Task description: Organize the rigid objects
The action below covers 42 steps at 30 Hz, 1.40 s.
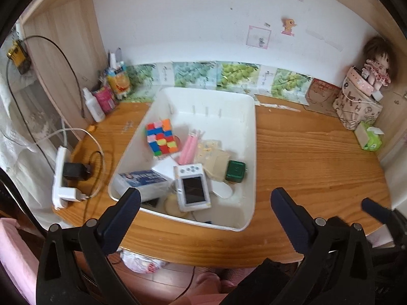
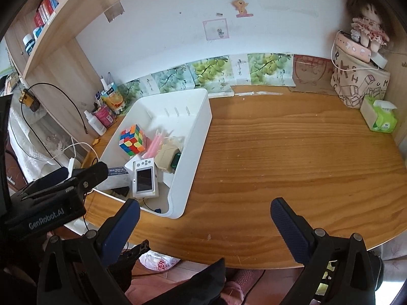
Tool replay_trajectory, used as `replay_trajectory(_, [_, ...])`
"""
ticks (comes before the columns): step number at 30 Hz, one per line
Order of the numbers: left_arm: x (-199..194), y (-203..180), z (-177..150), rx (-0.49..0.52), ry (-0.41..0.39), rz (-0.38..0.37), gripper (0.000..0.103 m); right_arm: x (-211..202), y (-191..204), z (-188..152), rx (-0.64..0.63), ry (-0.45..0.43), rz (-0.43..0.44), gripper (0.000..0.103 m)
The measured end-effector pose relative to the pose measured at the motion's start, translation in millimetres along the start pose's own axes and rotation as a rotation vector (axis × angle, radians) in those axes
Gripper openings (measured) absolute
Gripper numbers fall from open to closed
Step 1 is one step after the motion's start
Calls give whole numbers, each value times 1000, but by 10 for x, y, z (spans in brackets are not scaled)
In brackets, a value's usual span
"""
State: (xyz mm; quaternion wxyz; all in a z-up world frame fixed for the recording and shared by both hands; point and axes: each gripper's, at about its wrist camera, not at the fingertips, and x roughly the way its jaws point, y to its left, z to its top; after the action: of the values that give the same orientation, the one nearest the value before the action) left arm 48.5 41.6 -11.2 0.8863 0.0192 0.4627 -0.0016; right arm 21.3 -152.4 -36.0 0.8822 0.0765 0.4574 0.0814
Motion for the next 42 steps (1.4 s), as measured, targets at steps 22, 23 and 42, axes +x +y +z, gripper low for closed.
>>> replay_trajectory(22, [64,139,97,15,-34,-7,102,240,163,124,1,58,-49,103])
replay_trajectory(23, [69,134,97,14,-33,-7,102,246,165,125,1,61,-51,103])
replay_trajectory(42, [71,139,117,44,-46,-25,102,320,138,84,16,122,-66,103])
